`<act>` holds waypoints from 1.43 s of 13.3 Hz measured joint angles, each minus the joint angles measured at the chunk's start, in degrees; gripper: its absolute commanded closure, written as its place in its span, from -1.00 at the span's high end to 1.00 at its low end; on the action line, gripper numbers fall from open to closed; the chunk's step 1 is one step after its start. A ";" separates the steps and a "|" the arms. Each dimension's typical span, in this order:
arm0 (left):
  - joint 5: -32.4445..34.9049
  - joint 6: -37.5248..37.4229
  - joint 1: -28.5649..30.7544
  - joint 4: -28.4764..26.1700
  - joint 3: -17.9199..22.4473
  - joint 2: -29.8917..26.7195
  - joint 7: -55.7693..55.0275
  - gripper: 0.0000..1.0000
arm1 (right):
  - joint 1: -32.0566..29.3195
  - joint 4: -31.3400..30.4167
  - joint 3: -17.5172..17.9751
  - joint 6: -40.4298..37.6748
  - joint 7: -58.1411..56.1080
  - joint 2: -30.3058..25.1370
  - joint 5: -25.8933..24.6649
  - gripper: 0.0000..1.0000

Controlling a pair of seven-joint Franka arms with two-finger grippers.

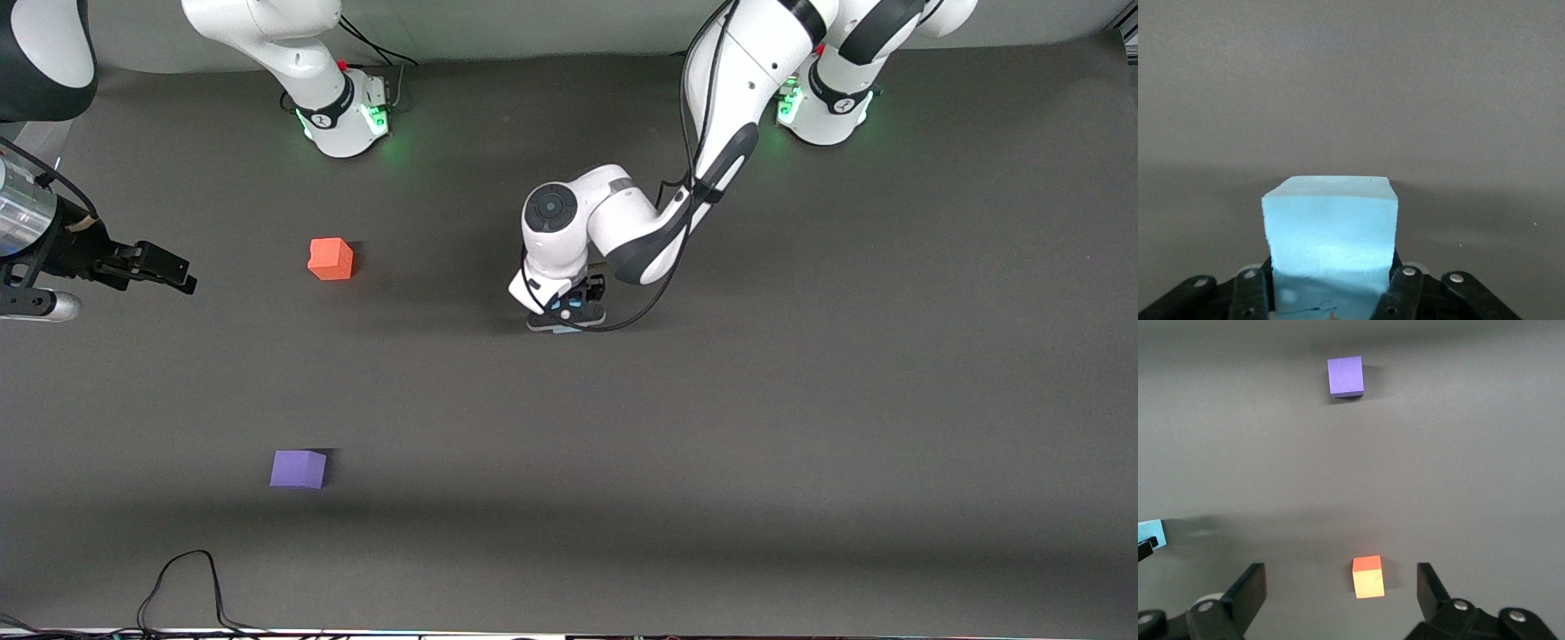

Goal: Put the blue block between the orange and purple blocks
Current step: 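Lift the blue block with the left gripper toward the table middle, then set the blue block down with the left gripper while the right gripper approaches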

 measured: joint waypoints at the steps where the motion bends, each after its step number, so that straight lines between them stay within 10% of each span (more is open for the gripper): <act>1: 0.59 0.48 0.00 0.00 0.07 0.43 0.00 1.00 | 0.00 0.00 0.00 0.00 0.00 0.04 0.00 1.00; 7: 2.18 -0.36 0.36 1.90 0.34 0.19 0.00 1.00 | 0.00 -0.06 0.00 -0.03 0.01 0.28 0.00 1.00; 12: -2.24 -14.67 5.57 3.36 0.39 -10.75 5.71 1.00 | 5.72 -0.20 0.23 -1.29 0.52 0.94 0.16 1.00; 19: -11.92 -34.61 34.45 3.33 1.14 -23.96 40.49 1.00 | 25.61 0.81 0.60 6.49 9.55 6.09 3.23 1.00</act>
